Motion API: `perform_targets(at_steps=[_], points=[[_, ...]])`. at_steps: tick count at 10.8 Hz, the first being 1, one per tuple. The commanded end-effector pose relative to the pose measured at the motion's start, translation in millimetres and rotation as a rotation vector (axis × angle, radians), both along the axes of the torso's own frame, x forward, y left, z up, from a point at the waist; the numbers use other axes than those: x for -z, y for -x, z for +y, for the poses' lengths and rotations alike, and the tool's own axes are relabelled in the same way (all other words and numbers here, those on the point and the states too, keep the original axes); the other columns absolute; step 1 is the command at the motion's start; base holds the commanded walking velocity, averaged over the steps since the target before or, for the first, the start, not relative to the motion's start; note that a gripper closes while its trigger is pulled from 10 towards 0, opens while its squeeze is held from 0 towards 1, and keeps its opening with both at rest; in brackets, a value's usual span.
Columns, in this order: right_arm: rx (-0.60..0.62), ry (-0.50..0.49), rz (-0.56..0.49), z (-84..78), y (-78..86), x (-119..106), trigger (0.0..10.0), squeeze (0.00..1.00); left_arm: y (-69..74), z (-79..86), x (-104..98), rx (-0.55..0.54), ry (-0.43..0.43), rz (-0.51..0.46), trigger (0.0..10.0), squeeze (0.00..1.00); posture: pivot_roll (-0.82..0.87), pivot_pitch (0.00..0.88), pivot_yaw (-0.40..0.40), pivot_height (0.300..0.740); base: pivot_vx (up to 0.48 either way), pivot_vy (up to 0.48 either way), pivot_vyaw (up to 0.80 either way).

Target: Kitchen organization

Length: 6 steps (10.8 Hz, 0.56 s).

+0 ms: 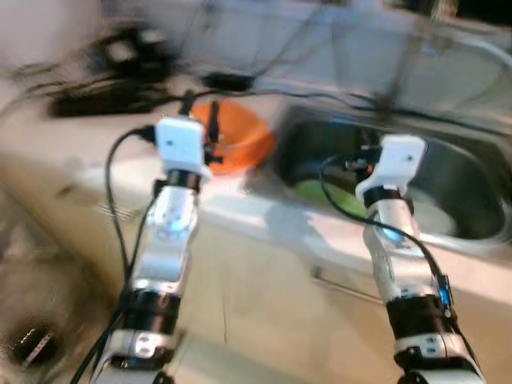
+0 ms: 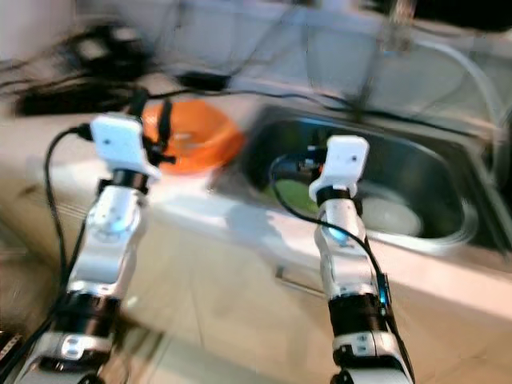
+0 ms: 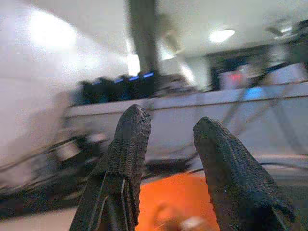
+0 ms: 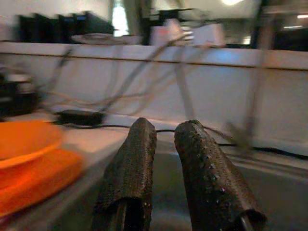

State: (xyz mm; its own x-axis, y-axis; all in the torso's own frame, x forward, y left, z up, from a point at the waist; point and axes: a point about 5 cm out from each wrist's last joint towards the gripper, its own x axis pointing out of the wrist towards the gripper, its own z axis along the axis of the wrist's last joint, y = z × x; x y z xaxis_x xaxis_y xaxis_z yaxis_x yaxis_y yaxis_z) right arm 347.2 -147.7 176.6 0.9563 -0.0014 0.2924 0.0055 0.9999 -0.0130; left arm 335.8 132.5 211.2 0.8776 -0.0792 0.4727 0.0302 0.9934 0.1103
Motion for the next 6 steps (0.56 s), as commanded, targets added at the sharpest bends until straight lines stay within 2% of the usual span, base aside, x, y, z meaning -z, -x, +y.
perform_targets(at_steps=[1,4,6], points=[[-0.017,0.000,0.009,4.0,-2.4,-2,10.0,0.00,0.9,2.6,1,-0.009,0.013,0.012,10.0,0.00,0.17,0.008,-0.019,0.740,0.000,0.000,0.80],[-0.018,-0.011,0.034,7.0,-3.6,2,10.0,0.00,4.6,-7.8,17,0.095,0.012,0.107,10.0,0.00,0.18,0.003,-0.016,0.740,0.000,0.000,0.00],[-0.010,-0.028,0.050,6.9,-2.8,6,10.0,0.00,13.6,-19.5,32,0.196,-0.060,0.149,10.0,0.00,0.18,0.000,-0.006,0.740,0.000,0.000,0.00]])
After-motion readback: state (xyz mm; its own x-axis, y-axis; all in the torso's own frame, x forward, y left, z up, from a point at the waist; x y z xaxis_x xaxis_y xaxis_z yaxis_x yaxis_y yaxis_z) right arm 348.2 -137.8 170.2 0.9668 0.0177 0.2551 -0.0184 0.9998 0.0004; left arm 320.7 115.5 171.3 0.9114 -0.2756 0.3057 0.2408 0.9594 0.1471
